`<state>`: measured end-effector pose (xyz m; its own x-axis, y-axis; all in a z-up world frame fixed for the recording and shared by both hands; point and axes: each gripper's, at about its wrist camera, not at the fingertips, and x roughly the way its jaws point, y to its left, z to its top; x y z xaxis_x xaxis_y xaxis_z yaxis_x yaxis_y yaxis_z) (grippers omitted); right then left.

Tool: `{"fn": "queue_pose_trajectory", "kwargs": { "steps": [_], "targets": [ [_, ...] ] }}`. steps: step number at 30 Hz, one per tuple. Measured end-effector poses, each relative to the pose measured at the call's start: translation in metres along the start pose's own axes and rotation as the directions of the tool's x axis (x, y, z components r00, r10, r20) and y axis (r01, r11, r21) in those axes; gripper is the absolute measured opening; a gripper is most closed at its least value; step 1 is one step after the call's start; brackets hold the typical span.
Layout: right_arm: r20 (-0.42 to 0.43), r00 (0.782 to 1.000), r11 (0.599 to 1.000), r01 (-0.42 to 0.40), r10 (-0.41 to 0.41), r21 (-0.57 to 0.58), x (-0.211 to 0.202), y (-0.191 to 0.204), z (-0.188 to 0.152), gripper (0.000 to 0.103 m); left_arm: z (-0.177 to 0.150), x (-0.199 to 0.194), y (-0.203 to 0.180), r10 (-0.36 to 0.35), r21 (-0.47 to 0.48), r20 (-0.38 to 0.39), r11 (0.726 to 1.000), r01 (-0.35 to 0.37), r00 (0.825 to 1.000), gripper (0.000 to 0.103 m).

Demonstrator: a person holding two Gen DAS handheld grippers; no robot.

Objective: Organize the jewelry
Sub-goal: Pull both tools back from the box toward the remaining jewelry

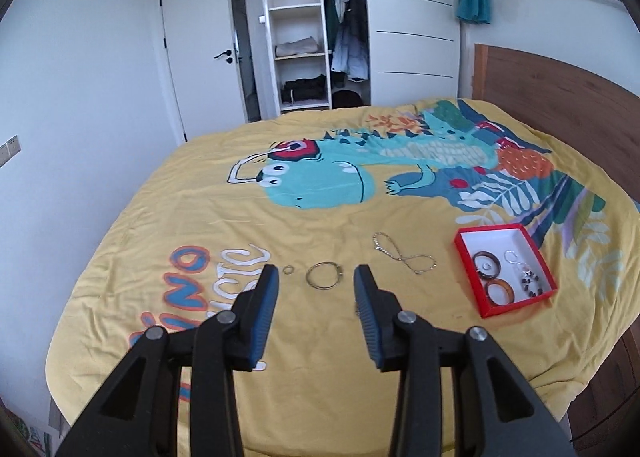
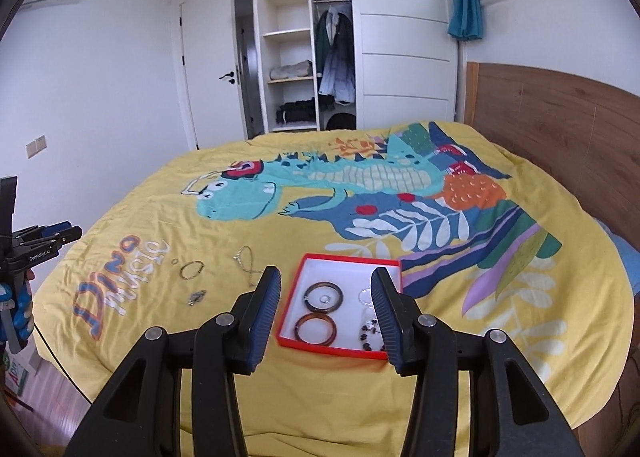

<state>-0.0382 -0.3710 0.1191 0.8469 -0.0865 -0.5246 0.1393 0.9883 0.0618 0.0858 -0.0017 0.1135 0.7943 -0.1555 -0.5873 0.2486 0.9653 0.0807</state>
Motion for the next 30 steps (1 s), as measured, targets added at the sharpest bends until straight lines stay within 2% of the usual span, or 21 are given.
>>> {"fn": "queue_pose_trajectory", "kwargs": {
  "steps": [4, 9, 13, 19, 30],
  "targets": [
    [0.01, 1.0, 1.0, -0.023, 0.024, -0.016, -0.004, 0.022, 0.005, 0.048, -0.007, -0.013, 0.033, 0.036, -0.042, 0.017, 0.999, -0.035, 0.999, 0.037],
    [-0.006, 0.999, 0.998, -0.053, 0.053, -0.044, 0.01, 0.046, 0.008, 0.048, -0.016, -0.006, 0.056, 0.059, -0.077, 0.005, 0.995, -0.059, 0.998, 0.037],
    [-0.038, 0.997, 0.996, -0.073, 0.07, -0.055, 0.034, 0.058, 0.008, 0.048, -0.027, 0.017, 0.067, 0.058, -0.106, -0.036, 0.992, -0.061, 0.998, 0.037],
    [-0.099, 0.99, 0.993, -0.107, 0.102, -0.049, 0.081, 0.071, 0.002, 0.048, -0.043, 0.061, 0.063, 0.032, -0.113, -0.106, 0.993, -0.044, 0.994, 0.037],
    [-0.212, 0.963, 0.984, -0.177, 0.168, -0.022, 0.163, 0.09, -0.018, 0.048, -0.07, 0.126, 0.058, 0.002, -0.145, -0.21, 0.989, -0.033, 0.978, 0.037]
  ]
}}
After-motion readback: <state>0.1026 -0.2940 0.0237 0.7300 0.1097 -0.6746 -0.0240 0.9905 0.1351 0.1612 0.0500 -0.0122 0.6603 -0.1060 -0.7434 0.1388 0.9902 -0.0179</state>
